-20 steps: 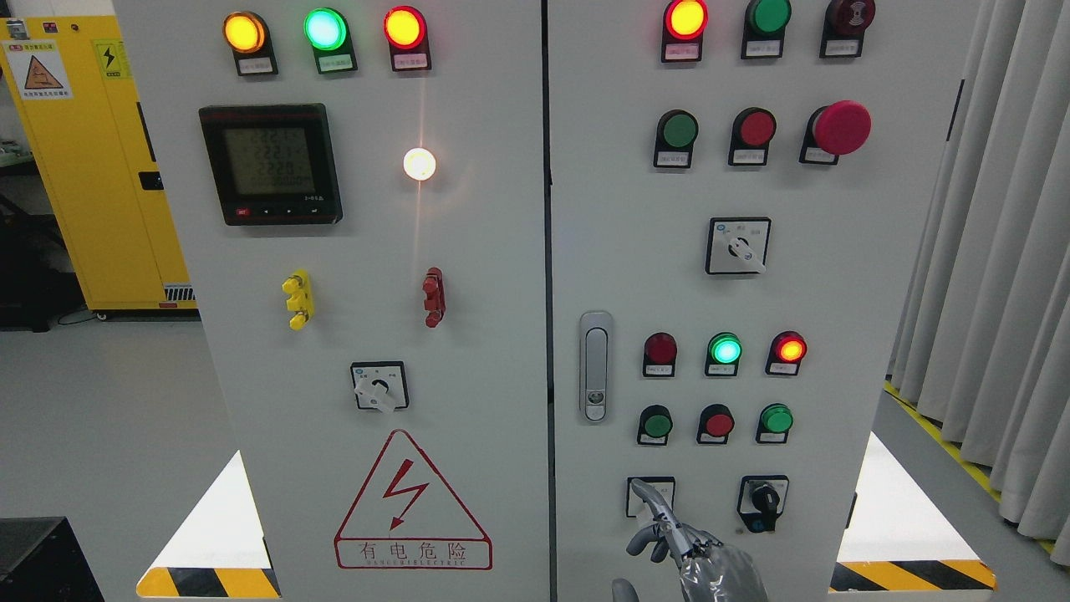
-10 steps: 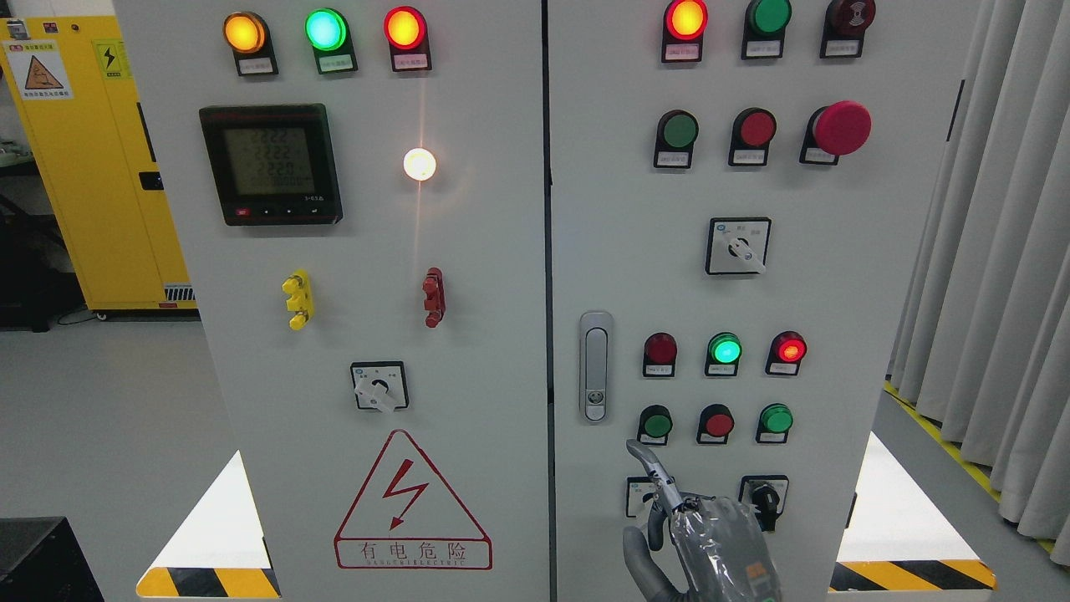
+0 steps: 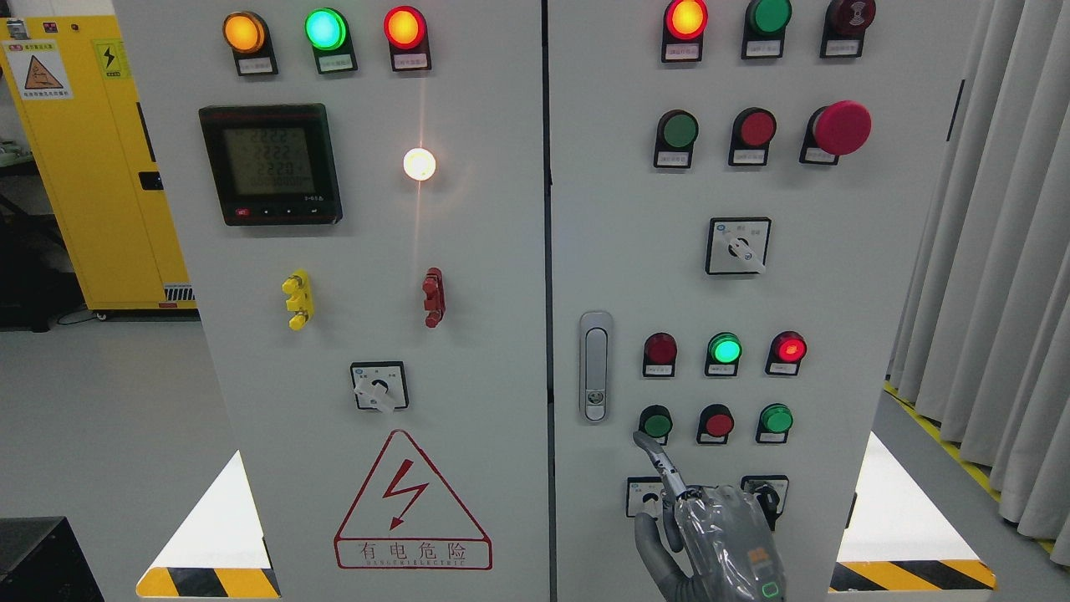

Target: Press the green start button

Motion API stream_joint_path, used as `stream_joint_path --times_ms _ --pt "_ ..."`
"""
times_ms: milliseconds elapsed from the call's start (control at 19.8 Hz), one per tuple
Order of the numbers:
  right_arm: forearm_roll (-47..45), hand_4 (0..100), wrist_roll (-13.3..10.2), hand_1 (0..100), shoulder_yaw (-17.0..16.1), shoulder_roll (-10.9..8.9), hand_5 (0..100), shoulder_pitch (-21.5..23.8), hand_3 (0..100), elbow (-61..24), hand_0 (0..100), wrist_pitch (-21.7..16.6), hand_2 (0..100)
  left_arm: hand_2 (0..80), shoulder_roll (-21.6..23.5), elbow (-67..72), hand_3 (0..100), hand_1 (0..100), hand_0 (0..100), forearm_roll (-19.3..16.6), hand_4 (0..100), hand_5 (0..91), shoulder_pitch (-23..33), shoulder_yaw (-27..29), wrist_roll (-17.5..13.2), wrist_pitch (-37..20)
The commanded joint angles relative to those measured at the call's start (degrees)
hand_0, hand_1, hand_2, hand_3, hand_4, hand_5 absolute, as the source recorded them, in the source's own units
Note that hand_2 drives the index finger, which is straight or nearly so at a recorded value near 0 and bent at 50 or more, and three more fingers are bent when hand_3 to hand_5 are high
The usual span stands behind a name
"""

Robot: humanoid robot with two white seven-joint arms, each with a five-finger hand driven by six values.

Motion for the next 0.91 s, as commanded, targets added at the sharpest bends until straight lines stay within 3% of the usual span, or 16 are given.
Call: stream_joint_path --times_ms 0,857 --pt "0.25 100 -0.07 91 -0.97 0.04 100 -0.54 100 2.55 76 0.02 0 0.0 0.0 0.02 0 56 12 0.0 0 0.0 0.08 0.0 0.02 -0.02" --pt "-0.19 100 0.1 92 -0.79 0.04 100 -2.12 100 4.84 81 1.07 0 0.0 0.0 0.02 0 56 12 0.0 0 0.0 -0.01 0.0 0.02 -0.02"
